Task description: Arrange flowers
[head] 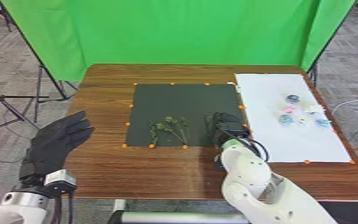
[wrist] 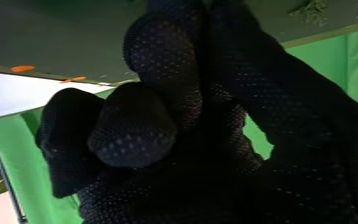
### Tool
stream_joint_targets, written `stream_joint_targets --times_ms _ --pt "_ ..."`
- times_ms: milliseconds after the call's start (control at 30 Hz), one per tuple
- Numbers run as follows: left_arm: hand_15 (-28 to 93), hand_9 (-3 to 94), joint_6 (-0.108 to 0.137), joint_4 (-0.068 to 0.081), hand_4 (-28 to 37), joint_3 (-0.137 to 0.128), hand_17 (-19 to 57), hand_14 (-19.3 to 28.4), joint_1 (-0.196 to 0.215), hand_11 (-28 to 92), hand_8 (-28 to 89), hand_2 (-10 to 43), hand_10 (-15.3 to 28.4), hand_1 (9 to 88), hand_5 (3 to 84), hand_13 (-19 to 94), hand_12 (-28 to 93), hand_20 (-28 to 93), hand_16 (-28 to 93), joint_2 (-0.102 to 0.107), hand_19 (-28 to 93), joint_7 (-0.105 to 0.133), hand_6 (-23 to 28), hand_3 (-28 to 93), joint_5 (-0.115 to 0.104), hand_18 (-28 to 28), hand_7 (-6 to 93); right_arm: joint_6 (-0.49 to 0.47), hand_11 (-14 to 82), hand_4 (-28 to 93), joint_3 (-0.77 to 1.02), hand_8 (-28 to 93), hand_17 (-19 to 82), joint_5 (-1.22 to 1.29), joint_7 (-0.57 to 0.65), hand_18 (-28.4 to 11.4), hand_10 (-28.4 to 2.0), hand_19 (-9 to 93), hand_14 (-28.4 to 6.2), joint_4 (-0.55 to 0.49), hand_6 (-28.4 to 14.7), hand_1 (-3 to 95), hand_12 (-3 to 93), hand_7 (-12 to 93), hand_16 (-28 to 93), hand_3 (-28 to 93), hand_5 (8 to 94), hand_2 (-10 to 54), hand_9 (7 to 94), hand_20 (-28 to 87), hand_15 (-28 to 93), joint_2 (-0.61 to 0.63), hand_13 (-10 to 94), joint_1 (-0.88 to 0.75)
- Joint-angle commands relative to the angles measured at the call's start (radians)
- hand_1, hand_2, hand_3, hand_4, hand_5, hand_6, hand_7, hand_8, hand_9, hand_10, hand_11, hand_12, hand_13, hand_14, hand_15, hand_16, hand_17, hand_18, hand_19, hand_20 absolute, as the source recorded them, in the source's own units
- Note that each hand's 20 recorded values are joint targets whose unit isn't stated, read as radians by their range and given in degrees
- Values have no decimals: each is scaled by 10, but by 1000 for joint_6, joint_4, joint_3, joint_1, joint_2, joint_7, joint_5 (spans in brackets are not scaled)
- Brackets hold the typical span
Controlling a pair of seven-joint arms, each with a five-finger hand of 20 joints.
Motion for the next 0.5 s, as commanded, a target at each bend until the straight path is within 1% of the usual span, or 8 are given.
stream_joint_targets --times_ms 33,167,333,433,500 --pt "608 365 -12 -2 -208 4 -100 268 4 336 -102 48 211 266 422 224 97 55 -138 -8 594 -11 118 817 7 216 176 -8 518 -232 7 167 647 -7 7 -148 -148 932 -89 -9 -46 439 263 247 242 747 833 -77 810 391 733 0 814 6" --pt "608 365 -14 -3 -209 0 -100 268 4 336 -102 49 211 267 422 224 97 55 -138 -12 593 -16 118 816 9 216 176 -5 520 -233 2 158 644 -13 9 -148 -148 932 -92 -12 -47 430 263 251 242 748 828 -76 806 389 736 5 809 10" --pt "608 365 -13 -3 -208 3 -100 268 1 336 -102 49 210 267 422 224 97 55 -138 -14 594 -18 118 817 10 216 175 -13 521 -233 7 146 640 -8 19 -147 -153 932 -94 1 -53 418 263 248 241 750 819 -74 795 384 738 6 802 22" --pt "608 364 -5 -5 -208 5 -100 268 7 337 -102 49 211 267 422 224 97 55 -138 -12 594 -12 118 818 5 217 175 5 521 -231 10 132 635 -11 25 -147 -158 932 -95 -1 -56 407 260 248 239 750 809 -68 786 380 737 16 797 30" --pt "609 364 -4 -6 -208 3 -100 268 13 337 -102 49 211 267 422 224 96 55 -138 -12 594 -10 118 818 5 217 176 17 520 -229 19 121 633 -9 19 -149 -160 932 -96 -7 -56 399 258 249 237 753 805 -67 782 380 738 24 794 33"
